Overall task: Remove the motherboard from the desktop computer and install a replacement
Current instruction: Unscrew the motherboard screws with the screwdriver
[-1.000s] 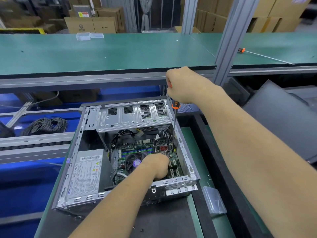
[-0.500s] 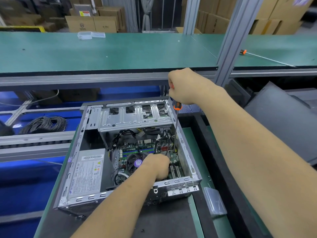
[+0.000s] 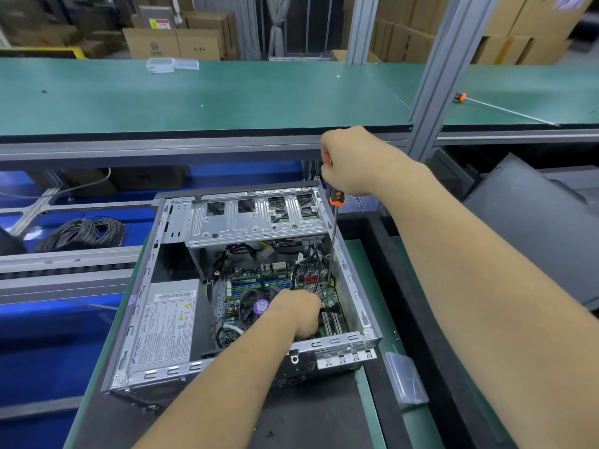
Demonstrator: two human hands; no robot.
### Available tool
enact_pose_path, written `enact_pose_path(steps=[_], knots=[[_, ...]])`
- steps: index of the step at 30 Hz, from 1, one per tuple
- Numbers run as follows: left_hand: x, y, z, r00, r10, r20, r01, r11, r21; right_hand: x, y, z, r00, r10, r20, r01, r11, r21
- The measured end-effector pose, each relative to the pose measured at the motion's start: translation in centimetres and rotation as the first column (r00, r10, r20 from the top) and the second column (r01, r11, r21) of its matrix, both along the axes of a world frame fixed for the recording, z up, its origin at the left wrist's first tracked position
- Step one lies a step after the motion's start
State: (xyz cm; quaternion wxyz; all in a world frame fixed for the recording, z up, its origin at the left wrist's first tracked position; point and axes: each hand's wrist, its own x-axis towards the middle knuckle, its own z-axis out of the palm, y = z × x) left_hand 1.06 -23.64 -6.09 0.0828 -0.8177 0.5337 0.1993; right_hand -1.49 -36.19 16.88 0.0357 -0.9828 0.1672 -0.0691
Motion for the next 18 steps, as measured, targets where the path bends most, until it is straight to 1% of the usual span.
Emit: enact_pose_path(steps=[18], knots=[[-0.11, -0.06, 0.08, 1.0, 0.01, -0.01, -0.009, 1.0, 0.013, -0.19, 0.31, 0.23, 1.0, -0.012, -0.023, 0.012, 1.0, 0.002]])
